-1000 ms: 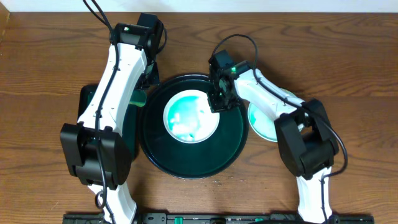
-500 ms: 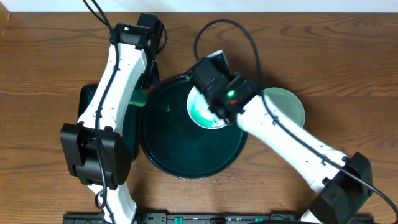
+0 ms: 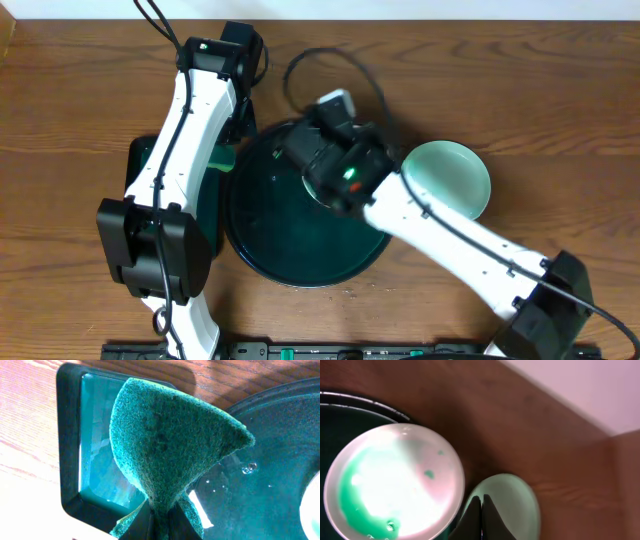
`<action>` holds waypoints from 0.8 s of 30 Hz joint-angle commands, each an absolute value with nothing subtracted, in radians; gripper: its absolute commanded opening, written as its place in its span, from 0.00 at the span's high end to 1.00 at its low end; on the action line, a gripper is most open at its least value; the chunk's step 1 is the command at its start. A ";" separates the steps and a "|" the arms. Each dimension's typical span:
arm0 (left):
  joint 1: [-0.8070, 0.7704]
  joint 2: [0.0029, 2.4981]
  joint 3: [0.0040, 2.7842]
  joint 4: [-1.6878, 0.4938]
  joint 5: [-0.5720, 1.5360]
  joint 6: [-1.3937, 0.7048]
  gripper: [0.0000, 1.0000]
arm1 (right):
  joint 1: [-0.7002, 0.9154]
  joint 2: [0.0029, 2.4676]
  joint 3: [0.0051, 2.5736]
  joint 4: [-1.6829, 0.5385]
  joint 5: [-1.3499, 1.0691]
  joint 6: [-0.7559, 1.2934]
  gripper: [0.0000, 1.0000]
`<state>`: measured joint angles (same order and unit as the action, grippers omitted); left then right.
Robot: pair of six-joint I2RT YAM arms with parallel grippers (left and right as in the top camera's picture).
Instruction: Clean dirty plates on tray and stack at the side
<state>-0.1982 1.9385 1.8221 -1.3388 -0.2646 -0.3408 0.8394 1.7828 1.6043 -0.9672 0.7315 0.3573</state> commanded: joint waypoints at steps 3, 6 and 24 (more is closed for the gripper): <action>-0.197 1.924 1.840 -1.345 -0.274 -0.350 0.92 | 0.610 1.773 1.608 -0.915 0.206 0.301 0.79; -0.197 1.924 1.840 -1.345 -0.274 -0.350 0.93 | 0.487 1.800 1.608 -0.872 -0.018 0.244 0.70; -0.197 1.924 1.840 -1.345 -0.274 -0.350 0.93 | 0.303 2.117 1.608 -0.800 -0.351 0.049 0.65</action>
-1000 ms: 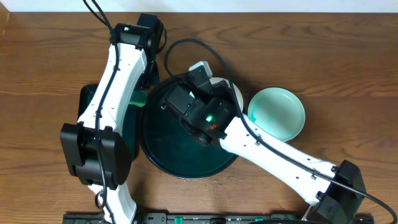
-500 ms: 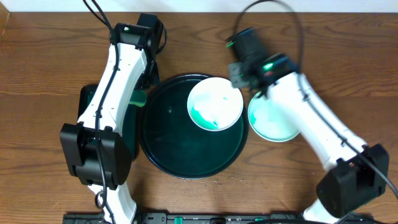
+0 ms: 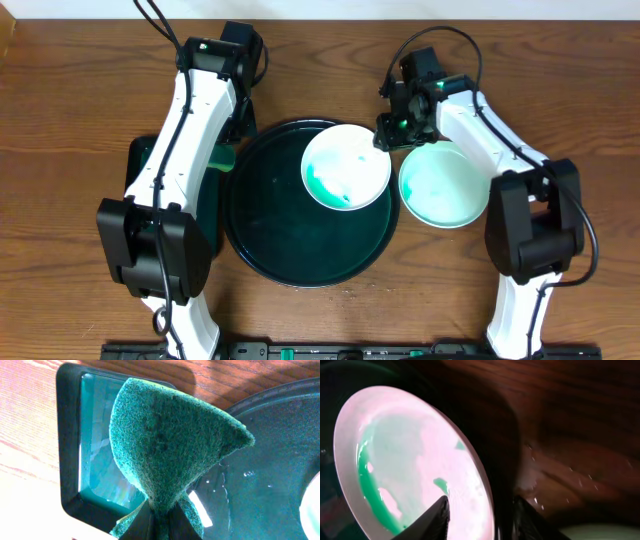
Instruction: Clean dirty plates on tray and stack at the side
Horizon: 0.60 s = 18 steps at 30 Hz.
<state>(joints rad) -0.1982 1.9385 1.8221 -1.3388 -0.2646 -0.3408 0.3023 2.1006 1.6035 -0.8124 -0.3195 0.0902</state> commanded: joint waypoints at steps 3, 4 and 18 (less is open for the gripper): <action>-0.197 1.924 1.840 -1.345 -0.274 -0.350 0.93 | 0.305 2.140 1.608 -0.788 -0.325 0.047 0.68; -0.197 1.924 1.840 -1.345 -0.274 -0.350 0.93 | 0.307 2.143 1.608 -0.786 -0.320 0.047 0.69; -0.197 1.924 1.840 -1.345 -0.274 -0.350 0.93 | 0.316 2.175 1.606 -0.791 -0.267 0.047 0.87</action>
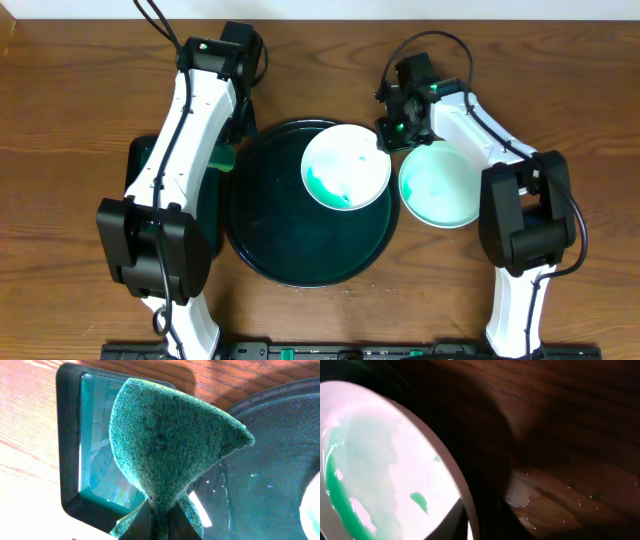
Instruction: Clean dirty plates on tray and stack at the side
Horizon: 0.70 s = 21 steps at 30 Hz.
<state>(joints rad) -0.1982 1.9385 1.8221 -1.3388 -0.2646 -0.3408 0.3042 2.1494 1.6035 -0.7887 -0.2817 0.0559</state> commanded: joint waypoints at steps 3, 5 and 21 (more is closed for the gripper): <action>-0.197 1.924 1.840 -1.345 -0.274 -0.350 0.93 | 0.324 2.175 1.606 -0.801 -0.267 0.047 0.87; -0.197 1.924 1.840 -1.344 -0.274 -0.350 0.93 | 0.332 2.175 1.606 -0.809 -0.266 0.046 0.88; -0.197 1.924 1.840 -1.342 -0.274 -0.350 0.93 | 0.401 2.091 1.606 -0.842 -0.056 0.097 0.99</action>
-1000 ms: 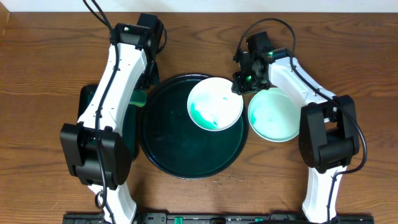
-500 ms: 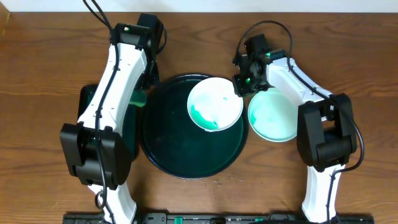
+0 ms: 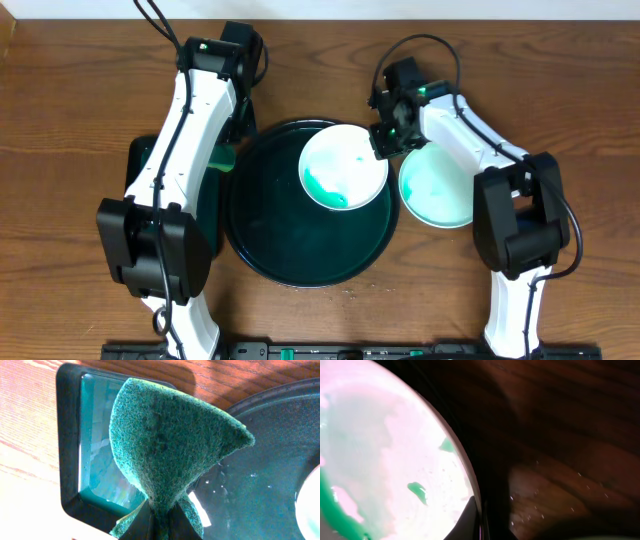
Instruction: Clean dirty plates on tray and stack at the side
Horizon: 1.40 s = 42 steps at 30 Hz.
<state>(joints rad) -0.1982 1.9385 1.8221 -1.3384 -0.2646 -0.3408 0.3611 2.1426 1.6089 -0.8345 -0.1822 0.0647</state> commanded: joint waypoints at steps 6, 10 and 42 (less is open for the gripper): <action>-0.197 1.924 1.840 -1.342 -0.274 -0.350 0.93 | 0.535 1.952 1.606 -0.865 0.304 0.175 0.99; -0.197 1.924 1.840 -1.342 -0.274 -0.350 0.92 | 0.654 1.901 1.606 -0.879 0.499 0.180 0.99; -0.197 1.924 1.840 -1.342 -0.274 -0.350 0.93 | 1.096 1.730 1.606 -1.126 1.190 0.449 0.99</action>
